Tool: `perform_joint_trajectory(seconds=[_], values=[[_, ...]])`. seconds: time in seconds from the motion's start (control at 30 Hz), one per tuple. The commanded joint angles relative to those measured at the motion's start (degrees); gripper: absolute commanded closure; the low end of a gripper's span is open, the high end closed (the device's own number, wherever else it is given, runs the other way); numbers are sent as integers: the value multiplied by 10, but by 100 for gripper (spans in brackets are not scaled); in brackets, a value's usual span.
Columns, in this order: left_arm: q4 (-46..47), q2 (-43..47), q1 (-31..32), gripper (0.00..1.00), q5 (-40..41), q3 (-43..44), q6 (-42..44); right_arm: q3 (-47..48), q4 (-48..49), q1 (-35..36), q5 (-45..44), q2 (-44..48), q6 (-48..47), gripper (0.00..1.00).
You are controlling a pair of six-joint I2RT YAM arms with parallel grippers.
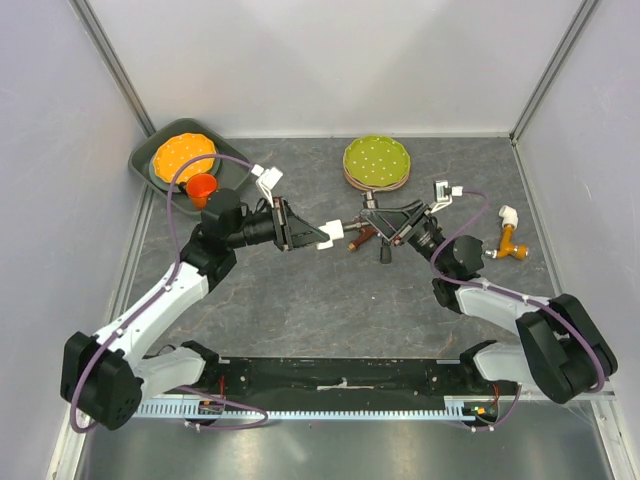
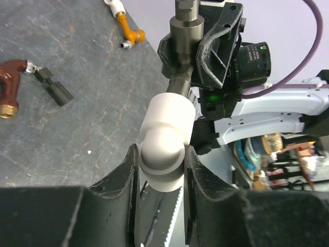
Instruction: Install the water faucets
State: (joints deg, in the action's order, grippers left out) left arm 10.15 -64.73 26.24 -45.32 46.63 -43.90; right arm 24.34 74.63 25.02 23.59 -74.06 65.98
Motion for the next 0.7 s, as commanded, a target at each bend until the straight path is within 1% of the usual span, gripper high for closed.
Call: perform_joint_trajectory(seconds=[0.0, 0.07, 0.1, 0.17, 0.2, 0.27, 0.3, 0.33, 0.37, 0.4, 0.43, 0.47, 0.5, 0.57, 0.63, 0.67], values=[[-21, 63, 43, 98, 84, 17, 147, -10, 136, 8, -36, 40, -19, 100], [-44, 86, 66, 98, 123, 17, 186, -11, 111, 11, -42, 51, -21, 100], [-50, 93, 74, 98, 158, 16, 226, -11, 88, 11, -45, 59, -15, 100], [-62, 111, 99, 98, 195, 10, 265, -8, 56, 12, -47, 66, -4, 100], [-65, 116, 107, 98, 226, 8, 303, -8, 39, 11, -49, 67, 9, 100], [-65, 126, 138, 98, 258, -1, 345, -10, 38, 12, -49, 65, 30, 100], [-65, 134, 150, 98, 292, -6, 390, -10, 24, 13, -48, 65, 42, 100], [-66, 137, 162, 98, 309, -9, 414, -7, 11, 12, -46, 64, 61, 100], [-68, 138, 189, 98, 328, -19, 437, -5, -2, 12, -45, 64, 69, 100], [-67, 143, 201, 98, 368, -23, 489, -4, -24, 13, -45, 66, 73, 100], [-66, 145, 213, 98, 388, -29, 513, -3, -35, 13, -46, 68, 84, 100], [-63, 146, 234, 98, 432, -43, 532, -3, -47, 14, -47, 76, 85, 100], [-50, 150, 243, 98, 449, -50, 568, -3, -77, 14, -48, 81, 86, 100], [-34, 158, 266, 98, 497, -70, 616, 3, -128, 16, -50, 96, 82, 100], [-11, 164, 287, 98, 522, -88, 651, 11, -160, 17, -51, 110, 74, 100], [-3, 166, 295, 98, 547, -95, 686, 14, -191, 17, -50, 114, 72, 100]])
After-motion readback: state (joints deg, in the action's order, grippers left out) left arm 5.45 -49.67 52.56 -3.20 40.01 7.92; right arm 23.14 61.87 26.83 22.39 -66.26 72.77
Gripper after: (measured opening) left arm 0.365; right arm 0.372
